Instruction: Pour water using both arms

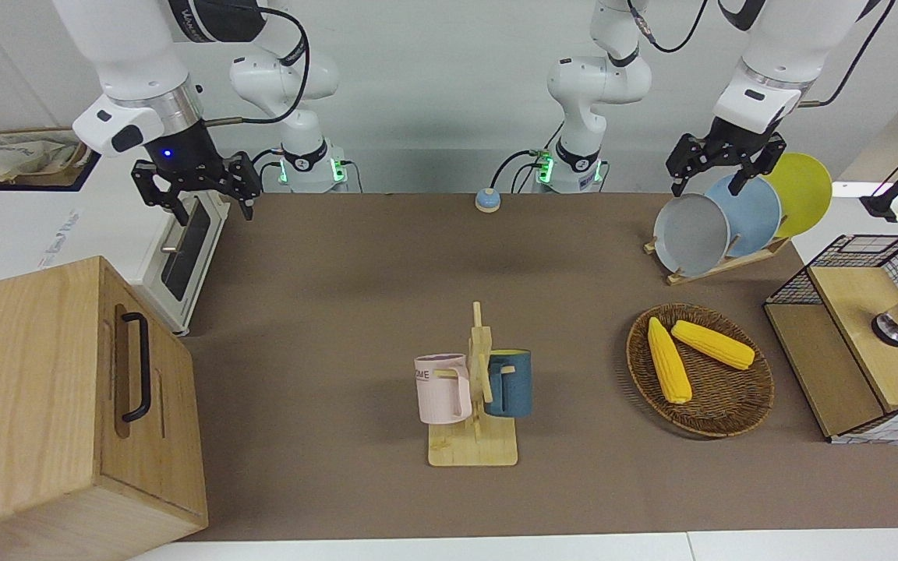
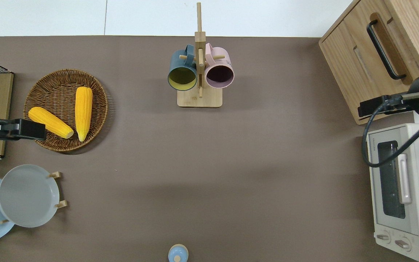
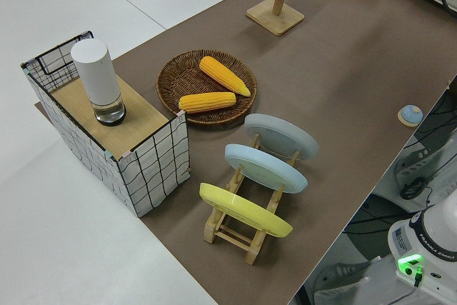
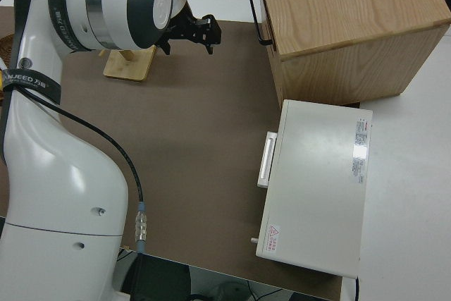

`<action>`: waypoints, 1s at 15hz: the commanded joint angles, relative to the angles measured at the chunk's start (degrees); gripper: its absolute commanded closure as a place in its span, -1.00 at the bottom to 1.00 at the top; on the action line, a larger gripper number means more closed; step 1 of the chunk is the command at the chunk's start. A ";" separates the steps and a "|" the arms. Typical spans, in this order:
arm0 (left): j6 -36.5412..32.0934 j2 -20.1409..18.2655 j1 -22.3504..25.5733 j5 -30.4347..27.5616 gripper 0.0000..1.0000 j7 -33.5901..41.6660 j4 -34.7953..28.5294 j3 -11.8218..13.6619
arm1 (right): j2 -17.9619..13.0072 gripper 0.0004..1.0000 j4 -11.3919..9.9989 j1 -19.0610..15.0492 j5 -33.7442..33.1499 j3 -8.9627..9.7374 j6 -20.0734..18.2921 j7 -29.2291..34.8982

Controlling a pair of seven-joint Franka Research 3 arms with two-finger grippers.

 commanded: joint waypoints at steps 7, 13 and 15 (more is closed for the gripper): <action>2.41 0.35 15.22 -0.12 -0.99 18.61 -0.67 -0.27 | 2.99 -0.97 -6.09 6.89 2.18 5.00 20.26 -10.99; 5.67 1.67 20.24 -0.30 -0.99 26.00 -0.67 -0.27 | 6.16 -0.97 -6.27 10.77 -5.46 6.92 28.87 -18.12; 6.38 2.55 22.08 -0.39 -0.99 27.06 -0.49 -0.27 | 7.13 -0.96 -6.27 10.77 -6.61 7.46 31.16 -18.39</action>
